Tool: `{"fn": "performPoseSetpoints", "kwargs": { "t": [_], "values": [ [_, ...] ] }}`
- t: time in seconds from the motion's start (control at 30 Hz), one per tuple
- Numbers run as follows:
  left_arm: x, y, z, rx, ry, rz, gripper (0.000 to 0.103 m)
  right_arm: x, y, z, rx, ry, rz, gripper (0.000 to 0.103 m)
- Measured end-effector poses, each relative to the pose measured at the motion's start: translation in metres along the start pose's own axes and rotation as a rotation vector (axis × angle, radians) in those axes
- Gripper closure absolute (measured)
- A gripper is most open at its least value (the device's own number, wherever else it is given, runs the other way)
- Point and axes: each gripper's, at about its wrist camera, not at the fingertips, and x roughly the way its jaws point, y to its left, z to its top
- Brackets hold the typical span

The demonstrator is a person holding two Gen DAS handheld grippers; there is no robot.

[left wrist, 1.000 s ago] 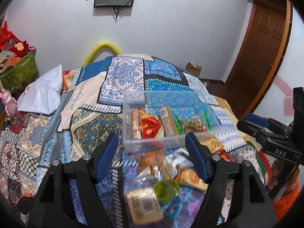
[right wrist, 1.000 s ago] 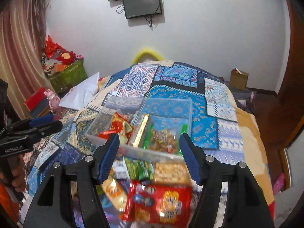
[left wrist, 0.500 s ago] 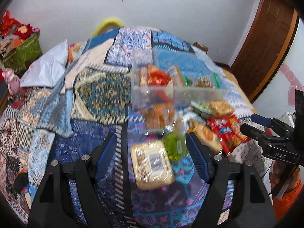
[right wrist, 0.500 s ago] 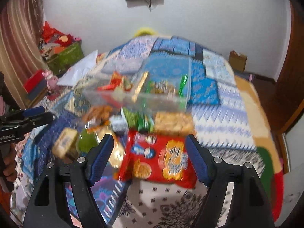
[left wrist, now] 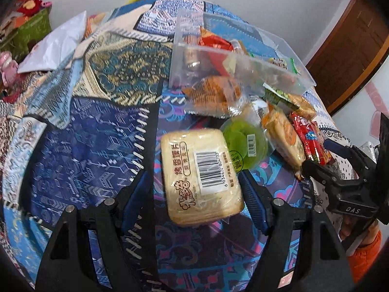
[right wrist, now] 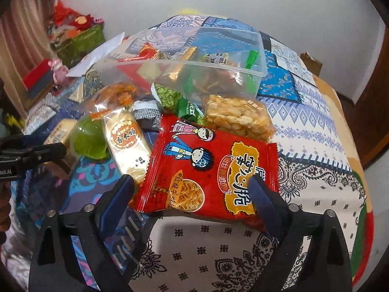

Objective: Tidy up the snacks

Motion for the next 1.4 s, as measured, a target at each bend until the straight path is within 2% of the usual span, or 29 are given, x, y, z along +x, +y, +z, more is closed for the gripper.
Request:
{"fn": "performPoseSetpoints", "kwargs": {
  "t": [0.13, 0.2, 0.27, 0.47, 0.53, 0.77, 0.93, 1.13, 1.4],
  "values": [
    [0.011, 0.003, -0.001, -0.015, 0.006, -0.005, 0.030, 0.006, -0.007, -0.001, -0.001, 0.013, -0.044, 0.008],
    [0.013, 0.004, -0.002, -0.021, -0.005, -0.002, 0.035, 0.010, -0.014, -0.003, 0.027, 0.031, -0.030, 0.007],
    [0.013, 0.004, -0.001, -0.019, -0.017, 0.007, 0.047, 0.009, -0.021, -0.004, 0.056, 0.018, -0.016, 0.008],
    [0.010, 0.003, -0.002, 0.010, -0.036, 0.020, 0.048, 0.006, -0.028, -0.002, 0.088, -0.007, -0.003, 0.020],
    [0.008, 0.004, -0.004, 0.006, -0.039, 0.020, 0.048, 0.005, -0.028, -0.001, 0.088, -0.011, -0.010, 0.037],
    [-0.012, 0.006, -0.008, -0.006, -0.073, 0.021, 0.048, -0.004, -0.037, 0.001, 0.134, -0.029, 0.039, 0.044],
    [-0.031, 0.003, -0.003, -0.003, -0.119, 0.018, 0.048, -0.023, -0.031, 0.003, 0.117, -0.066, 0.054, 0.068],
    [-0.053, -0.005, 0.010, -0.001, -0.181, -0.004, 0.048, -0.039, -0.027, 0.011, 0.113, -0.110, 0.075, 0.076],
    [-0.075, -0.017, 0.038, 0.028, -0.251, -0.025, 0.048, -0.064, -0.024, 0.028, 0.119, -0.205, 0.098, 0.078]
  ]
}}
